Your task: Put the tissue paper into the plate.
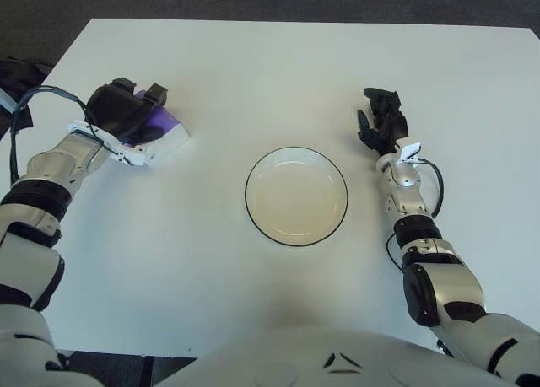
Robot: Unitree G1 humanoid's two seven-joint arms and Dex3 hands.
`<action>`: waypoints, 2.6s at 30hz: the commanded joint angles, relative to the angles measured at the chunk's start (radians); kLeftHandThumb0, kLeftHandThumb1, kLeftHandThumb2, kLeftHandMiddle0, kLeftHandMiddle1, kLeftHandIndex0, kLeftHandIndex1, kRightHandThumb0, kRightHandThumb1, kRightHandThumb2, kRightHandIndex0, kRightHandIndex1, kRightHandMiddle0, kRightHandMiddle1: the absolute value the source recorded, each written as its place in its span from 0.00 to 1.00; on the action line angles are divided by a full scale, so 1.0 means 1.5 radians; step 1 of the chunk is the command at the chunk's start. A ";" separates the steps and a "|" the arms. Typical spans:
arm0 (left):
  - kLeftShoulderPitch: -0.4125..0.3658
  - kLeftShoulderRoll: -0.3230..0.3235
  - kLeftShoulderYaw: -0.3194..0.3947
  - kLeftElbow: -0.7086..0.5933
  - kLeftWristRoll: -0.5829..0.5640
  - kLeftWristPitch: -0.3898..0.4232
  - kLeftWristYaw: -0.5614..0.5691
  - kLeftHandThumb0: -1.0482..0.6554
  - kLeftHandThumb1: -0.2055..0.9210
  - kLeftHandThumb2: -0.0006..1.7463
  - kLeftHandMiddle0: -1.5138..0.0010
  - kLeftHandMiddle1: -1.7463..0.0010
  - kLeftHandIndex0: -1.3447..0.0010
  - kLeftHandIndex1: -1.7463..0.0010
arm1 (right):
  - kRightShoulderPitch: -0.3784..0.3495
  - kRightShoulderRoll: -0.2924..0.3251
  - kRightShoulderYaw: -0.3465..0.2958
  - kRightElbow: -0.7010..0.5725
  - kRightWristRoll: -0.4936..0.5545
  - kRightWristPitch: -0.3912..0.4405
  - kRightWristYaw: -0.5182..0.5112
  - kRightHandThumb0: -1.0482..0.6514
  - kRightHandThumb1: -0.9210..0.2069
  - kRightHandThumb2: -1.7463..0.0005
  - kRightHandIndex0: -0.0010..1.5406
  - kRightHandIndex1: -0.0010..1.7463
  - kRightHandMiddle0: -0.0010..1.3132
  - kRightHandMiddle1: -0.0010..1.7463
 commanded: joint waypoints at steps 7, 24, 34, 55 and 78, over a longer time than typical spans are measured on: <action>0.109 0.031 0.107 -0.228 -0.099 -0.030 -0.074 0.35 0.51 0.71 0.24 0.00 0.58 0.00 | 0.068 0.000 -0.006 0.071 0.007 0.081 0.003 0.27 0.09 0.69 0.23 0.13 0.02 0.63; 0.064 -0.027 0.192 -0.292 -0.103 -0.130 0.011 0.35 0.51 0.71 0.24 0.00 0.58 0.00 | 0.053 -0.003 -0.011 0.094 0.006 0.077 0.006 0.27 0.09 0.69 0.23 0.13 0.02 0.63; 0.045 -0.059 0.204 -0.340 -0.072 -0.135 0.015 0.35 0.52 0.70 0.25 0.00 0.59 0.00 | 0.040 -0.001 -0.012 0.115 0.004 0.072 0.003 0.27 0.09 0.69 0.23 0.13 0.02 0.63; 0.041 -0.077 0.225 -0.386 -0.063 -0.130 -0.026 0.35 0.52 0.70 0.26 0.00 0.59 0.00 | 0.030 0.003 -0.010 0.133 0.002 0.065 -0.003 0.27 0.09 0.69 0.23 0.13 0.02 0.63; 0.022 -0.078 0.219 -0.372 -0.003 -0.118 -0.020 0.35 0.50 0.72 0.28 0.00 0.58 0.00 | 0.028 0.002 -0.011 0.136 0.003 0.065 -0.003 0.27 0.09 0.69 0.23 0.13 0.02 0.63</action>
